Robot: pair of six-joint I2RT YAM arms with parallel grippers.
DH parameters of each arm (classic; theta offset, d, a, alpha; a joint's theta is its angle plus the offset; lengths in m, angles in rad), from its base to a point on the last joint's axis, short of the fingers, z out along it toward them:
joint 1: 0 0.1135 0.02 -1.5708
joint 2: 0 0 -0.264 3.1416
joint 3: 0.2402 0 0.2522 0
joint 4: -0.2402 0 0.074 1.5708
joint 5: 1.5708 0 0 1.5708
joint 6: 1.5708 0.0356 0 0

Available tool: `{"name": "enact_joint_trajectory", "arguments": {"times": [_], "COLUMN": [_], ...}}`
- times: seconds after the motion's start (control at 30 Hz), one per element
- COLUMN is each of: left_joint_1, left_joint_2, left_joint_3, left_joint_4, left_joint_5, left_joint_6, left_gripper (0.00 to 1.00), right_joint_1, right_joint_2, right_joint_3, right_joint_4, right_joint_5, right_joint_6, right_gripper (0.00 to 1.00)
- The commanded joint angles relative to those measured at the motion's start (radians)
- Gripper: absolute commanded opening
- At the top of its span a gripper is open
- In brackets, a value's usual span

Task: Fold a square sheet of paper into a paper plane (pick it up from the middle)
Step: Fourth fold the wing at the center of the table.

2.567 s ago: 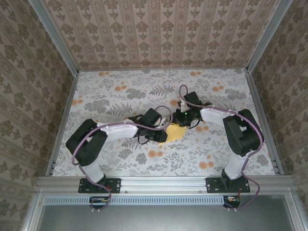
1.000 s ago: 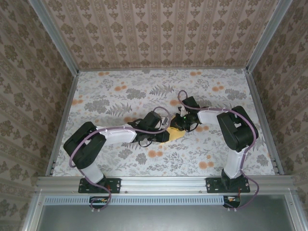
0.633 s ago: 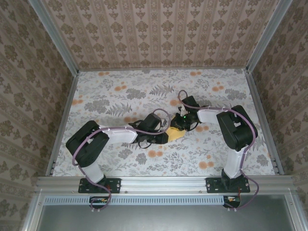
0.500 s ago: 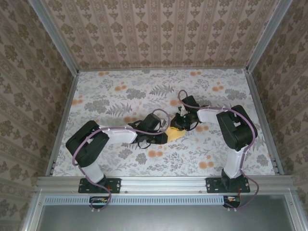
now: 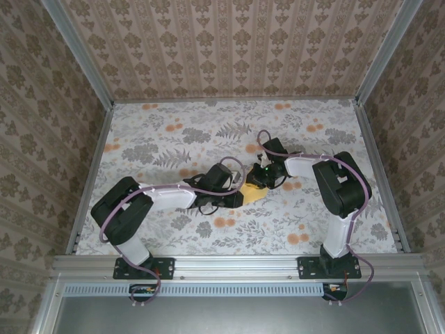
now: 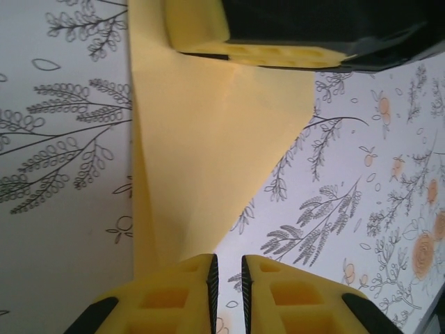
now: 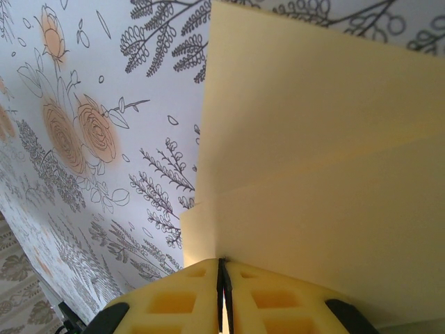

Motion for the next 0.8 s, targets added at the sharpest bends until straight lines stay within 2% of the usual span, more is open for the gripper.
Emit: {"name": "enact_joint_trajectory", "arguments": {"times": [0.0,0.4,0.77], "left_joint_1": [-0.01,-0.006,0.027], "left_joint_2": [-0.002,0.05,0.018], "left_joint_3": [-0.009,0.021,-0.007], "left_joint_4": [0.004,-0.067,-0.077], "left_joint_5": [0.016,0.003,-0.033], "left_joint_6": [-0.003,0.019,0.015], "left_gripper": [0.19,0.19,0.19], "right_joint_1": [-0.019,-0.019,-0.019], "right_joint_2": [0.106,0.114,0.123], "right_joint_3": [-0.043,-0.035,-0.031], "right_joint_4": [-0.117,-0.132,-0.142], "right_joint_5": [0.185,0.189,0.197], "right_joint_6": [0.009,0.001,-0.006], "right_gripper": [0.15,0.14,0.14]}}
